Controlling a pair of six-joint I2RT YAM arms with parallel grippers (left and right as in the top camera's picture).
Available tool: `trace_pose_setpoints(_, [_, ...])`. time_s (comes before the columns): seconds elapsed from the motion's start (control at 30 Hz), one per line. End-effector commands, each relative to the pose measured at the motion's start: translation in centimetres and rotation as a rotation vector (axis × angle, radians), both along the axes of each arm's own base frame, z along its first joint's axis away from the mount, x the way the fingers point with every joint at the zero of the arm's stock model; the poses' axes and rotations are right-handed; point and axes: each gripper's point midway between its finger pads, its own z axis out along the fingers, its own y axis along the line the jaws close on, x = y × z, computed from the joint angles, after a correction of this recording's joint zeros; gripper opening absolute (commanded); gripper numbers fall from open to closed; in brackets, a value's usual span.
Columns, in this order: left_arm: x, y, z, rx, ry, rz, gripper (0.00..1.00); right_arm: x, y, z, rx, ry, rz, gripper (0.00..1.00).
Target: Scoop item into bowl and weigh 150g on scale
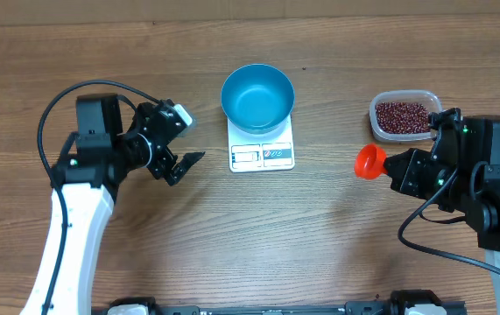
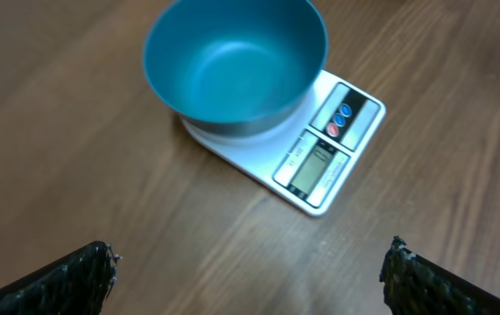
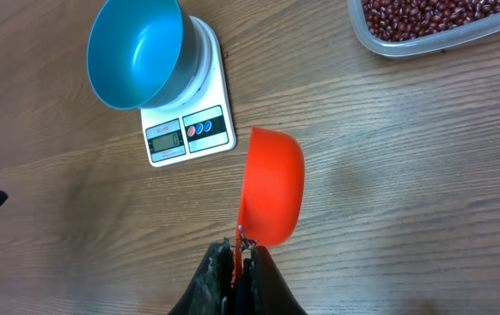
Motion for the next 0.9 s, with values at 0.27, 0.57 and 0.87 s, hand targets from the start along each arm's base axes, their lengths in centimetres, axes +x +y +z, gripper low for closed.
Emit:
trace_pose_setpoints(0.27, [0.4, -1.1, -1.4, -0.082, 0.131, -0.097, 0.99, 0.1, -0.2, 0.7, -0.005, -0.022, -0.006, 0.04])
trace_pose_setpoints(0.57, [1.2, 0.3, -2.9, 0.004, 0.146, -0.045, 1.00, 0.1, -0.2, 0.8, -0.005, -0.023, -0.005, 0.04])
trace_pose_setpoints(0.87, [1.6, 0.3, -2.7, 0.007, 0.126, -0.046, 1.00, 0.1, -0.2, 0.8, -0.005, -0.023, -0.005, 0.04])
